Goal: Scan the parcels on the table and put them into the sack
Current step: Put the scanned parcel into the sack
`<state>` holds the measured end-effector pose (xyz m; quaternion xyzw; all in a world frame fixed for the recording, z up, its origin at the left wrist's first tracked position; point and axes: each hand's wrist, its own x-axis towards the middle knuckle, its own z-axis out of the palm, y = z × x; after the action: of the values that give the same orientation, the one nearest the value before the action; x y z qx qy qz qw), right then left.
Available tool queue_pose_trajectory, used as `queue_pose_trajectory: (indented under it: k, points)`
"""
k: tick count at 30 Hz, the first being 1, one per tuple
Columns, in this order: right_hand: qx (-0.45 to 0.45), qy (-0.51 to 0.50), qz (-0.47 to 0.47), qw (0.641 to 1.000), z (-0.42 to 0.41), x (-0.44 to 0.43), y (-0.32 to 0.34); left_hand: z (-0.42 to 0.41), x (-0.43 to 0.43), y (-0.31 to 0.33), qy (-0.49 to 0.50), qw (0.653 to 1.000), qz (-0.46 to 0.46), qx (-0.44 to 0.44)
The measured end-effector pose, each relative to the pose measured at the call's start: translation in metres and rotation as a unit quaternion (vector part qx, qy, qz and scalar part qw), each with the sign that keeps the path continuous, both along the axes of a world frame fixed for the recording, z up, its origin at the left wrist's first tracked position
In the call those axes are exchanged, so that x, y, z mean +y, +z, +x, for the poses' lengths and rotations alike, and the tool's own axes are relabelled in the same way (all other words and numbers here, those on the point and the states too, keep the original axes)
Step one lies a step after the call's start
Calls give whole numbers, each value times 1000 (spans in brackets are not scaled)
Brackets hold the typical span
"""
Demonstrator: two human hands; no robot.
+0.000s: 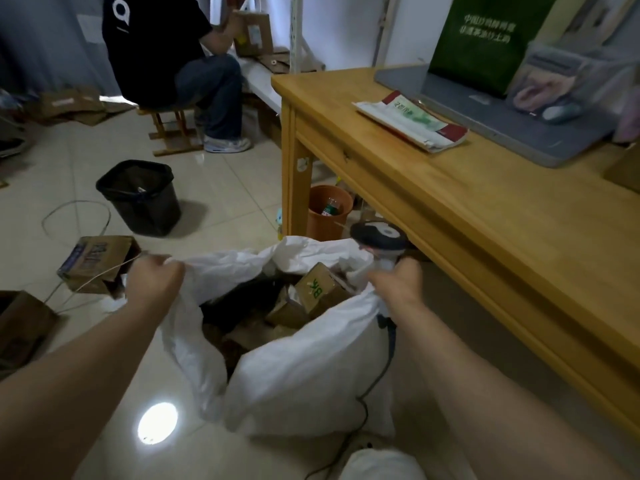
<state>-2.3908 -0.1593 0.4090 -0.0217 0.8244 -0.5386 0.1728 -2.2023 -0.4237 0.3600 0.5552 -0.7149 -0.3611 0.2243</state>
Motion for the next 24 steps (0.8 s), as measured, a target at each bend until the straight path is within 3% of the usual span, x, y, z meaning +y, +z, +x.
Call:
queue_pose_trajectory:
  k: [3, 8, 11, 16, 21, 24]
  points:
    - [75, 11, -23, 997, 0, -3, 18, -5, -7, 8, 43, 998, -51, 22]
    - [-38, 23, 109, 993, 14, 20, -27, 4, 6, -30, 15, 991, 61, -114]
    - [-38, 4, 70, 997, 11, 18, -19, 1, 10, -26, 7, 996, 31, -79]
    - [65, 33, 4, 997, 4, 11, 14, -8, 5, 7, 85, 995, -11, -40]
    - [-15, 33, 138, 990, 15, 37, -27, 4, 16, -27, 55, 984, 77, -148]
    - [-48, 12, 155, 987, 22, 51, -35, -1, 53, -19, 64, 981, 13, -184]
